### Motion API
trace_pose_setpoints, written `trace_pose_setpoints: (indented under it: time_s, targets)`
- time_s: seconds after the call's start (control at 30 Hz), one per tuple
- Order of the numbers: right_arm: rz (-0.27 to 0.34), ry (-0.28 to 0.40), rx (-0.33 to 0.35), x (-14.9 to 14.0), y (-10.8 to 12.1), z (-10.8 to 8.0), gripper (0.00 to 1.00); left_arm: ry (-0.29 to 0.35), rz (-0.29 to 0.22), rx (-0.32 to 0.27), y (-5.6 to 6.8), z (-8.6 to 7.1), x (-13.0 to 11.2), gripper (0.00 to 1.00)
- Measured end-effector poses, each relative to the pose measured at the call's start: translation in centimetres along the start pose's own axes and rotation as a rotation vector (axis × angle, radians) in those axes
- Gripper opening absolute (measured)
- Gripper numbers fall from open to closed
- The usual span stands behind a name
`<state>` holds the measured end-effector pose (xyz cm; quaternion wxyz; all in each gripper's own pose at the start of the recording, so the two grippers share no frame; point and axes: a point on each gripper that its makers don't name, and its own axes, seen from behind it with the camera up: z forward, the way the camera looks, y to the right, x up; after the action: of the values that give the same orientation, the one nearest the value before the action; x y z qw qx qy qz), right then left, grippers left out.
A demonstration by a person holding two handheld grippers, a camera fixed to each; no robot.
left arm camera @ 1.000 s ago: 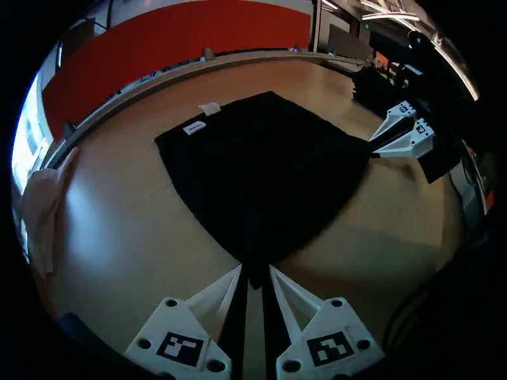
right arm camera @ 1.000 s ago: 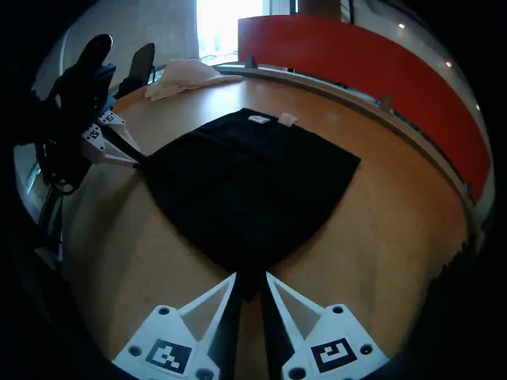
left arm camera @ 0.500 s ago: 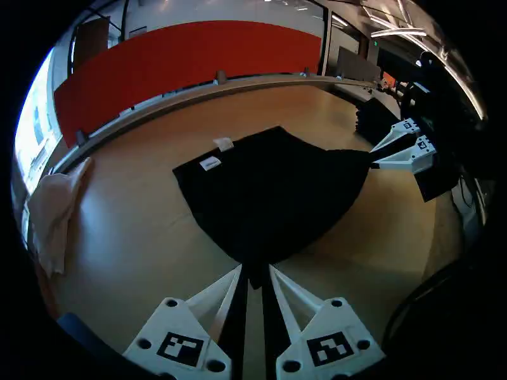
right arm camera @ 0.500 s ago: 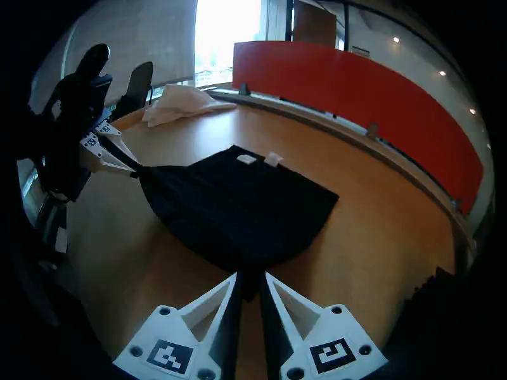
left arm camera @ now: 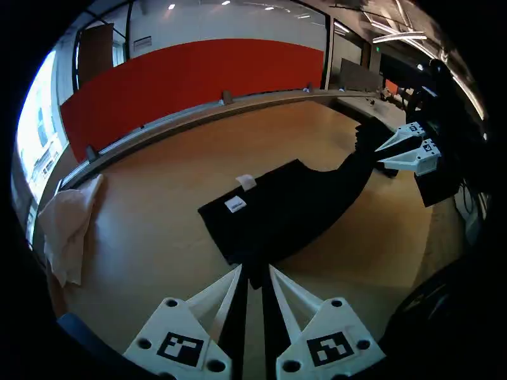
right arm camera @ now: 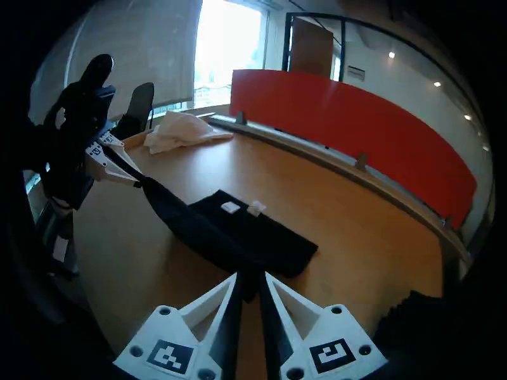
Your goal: Fold towel
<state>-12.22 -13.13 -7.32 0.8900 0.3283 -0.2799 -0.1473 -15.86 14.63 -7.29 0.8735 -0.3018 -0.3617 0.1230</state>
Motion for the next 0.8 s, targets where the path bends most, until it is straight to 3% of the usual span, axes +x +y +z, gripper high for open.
trace_pose_setpoints:
  time_s: [0.8]
  targets:
    - [-0.016,0.038,-0.013,3.1,0.2,-3.2,0.17,0.024,0.002,-0.022,0.8,-3.4,2.5,0.14]
